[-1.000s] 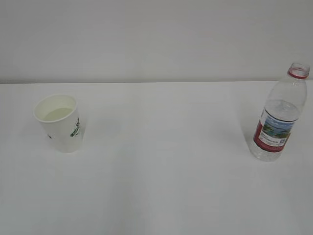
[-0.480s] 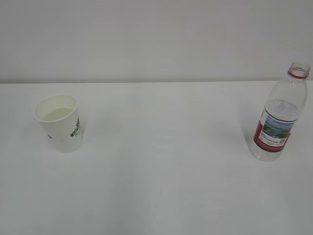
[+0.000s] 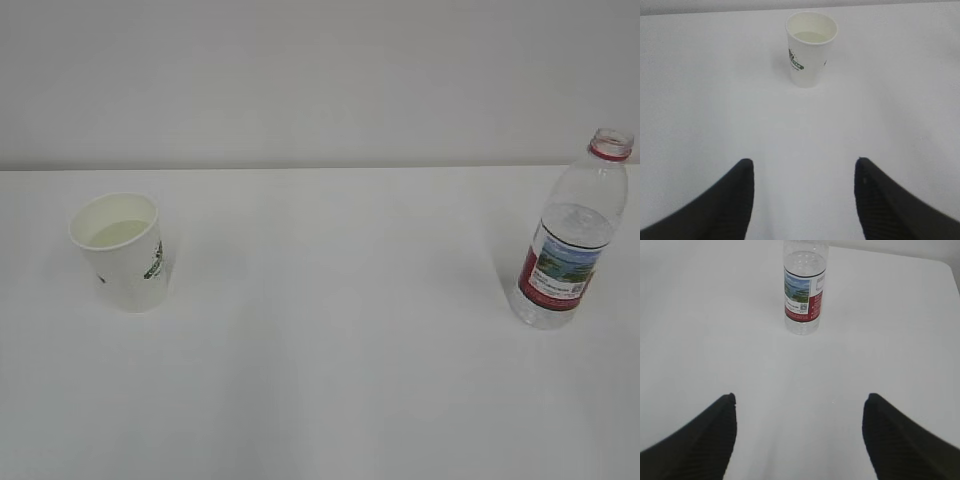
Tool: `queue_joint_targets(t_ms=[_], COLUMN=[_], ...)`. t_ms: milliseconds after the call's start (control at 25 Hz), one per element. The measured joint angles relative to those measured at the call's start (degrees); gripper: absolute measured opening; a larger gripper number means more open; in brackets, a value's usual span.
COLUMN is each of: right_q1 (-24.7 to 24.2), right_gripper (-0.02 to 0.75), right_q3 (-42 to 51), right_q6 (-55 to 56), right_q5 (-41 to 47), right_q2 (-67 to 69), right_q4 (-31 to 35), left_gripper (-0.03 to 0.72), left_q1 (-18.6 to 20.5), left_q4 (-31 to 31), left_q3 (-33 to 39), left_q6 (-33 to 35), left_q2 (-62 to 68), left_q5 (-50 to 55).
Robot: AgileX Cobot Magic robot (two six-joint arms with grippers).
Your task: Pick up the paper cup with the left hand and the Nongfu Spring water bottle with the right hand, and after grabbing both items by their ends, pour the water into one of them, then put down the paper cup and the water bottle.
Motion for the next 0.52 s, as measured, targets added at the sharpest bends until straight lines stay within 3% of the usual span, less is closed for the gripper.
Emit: queue_joint_targets(t_ms=[520], right_q1=[0.00], right_gripper=[0.591], right_q3=[0.00], right_q6=[0.09], right_q5=[-0.11], right_q2=[0.00], right_q4=[0.00], left_gripper=[0.454], left_q1=[0.00], left_q4=[-0.48], left_q3=[0.00], left_q6=[0.00], left_q2=[0.00], left_q5=[0.00])
